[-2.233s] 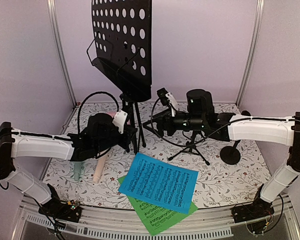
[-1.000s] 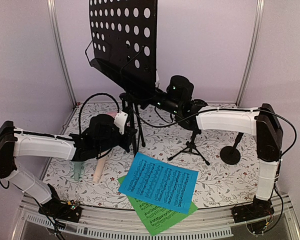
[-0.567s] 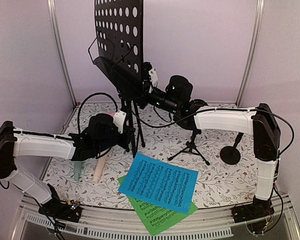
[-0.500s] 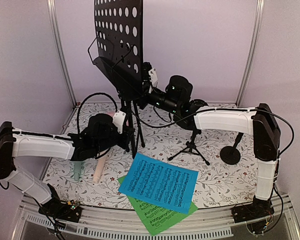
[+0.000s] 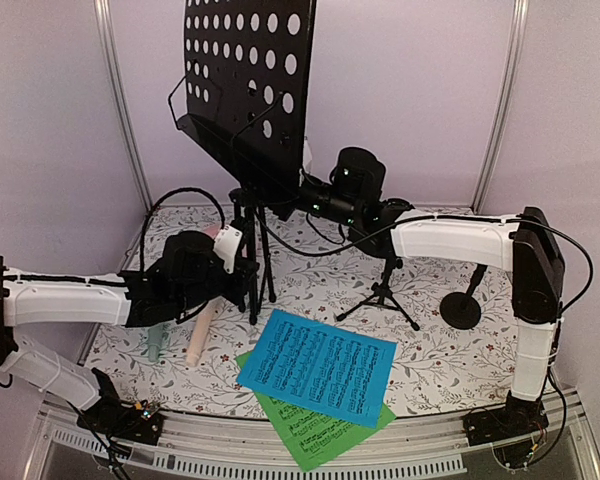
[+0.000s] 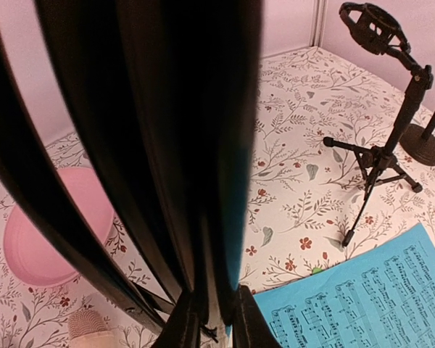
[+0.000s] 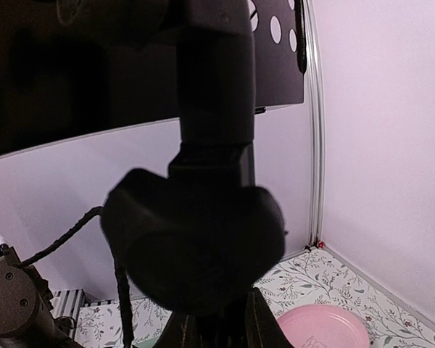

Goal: Pack up the instrument practice props

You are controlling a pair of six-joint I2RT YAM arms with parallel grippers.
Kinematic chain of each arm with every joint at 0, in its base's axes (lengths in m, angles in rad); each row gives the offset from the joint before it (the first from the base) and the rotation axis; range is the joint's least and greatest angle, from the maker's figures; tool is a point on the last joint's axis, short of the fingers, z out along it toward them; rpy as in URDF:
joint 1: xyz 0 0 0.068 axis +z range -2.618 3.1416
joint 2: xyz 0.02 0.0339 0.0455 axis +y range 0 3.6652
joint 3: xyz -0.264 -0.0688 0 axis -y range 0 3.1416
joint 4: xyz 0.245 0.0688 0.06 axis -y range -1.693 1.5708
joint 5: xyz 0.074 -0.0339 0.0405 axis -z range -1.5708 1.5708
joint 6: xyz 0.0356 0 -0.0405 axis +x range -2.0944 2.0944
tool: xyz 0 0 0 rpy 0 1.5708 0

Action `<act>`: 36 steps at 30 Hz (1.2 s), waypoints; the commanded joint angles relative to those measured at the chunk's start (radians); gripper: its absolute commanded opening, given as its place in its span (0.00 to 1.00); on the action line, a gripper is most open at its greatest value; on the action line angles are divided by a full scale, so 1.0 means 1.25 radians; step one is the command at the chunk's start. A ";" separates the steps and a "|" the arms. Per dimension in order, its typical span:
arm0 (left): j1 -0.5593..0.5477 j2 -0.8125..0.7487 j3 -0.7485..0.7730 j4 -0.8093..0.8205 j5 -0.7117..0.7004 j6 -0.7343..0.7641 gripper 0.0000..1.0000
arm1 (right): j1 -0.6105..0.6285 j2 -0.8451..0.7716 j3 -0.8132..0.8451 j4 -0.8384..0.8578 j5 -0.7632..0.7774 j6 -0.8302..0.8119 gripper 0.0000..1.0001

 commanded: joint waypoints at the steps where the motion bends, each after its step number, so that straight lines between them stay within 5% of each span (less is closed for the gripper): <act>1: -0.007 -0.075 -0.001 0.043 -0.073 0.022 0.13 | 0.005 -0.083 0.046 0.056 -0.017 0.070 0.00; 10: -0.030 -0.174 -0.015 0.014 -0.106 0.015 0.00 | 0.006 -0.091 0.032 0.084 -0.019 0.165 0.00; 21: -0.054 -0.262 0.002 -0.100 -0.145 -0.031 0.00 | 0.007 -0.077 -0.057 0.136 0.052 0.347 0.01; 36: -0.064 -0.275 0.011 -0.147 -0.061 -0.093 0.00 | 0.018 -0.028 -0.134 0.140 0.163 0.490 0.00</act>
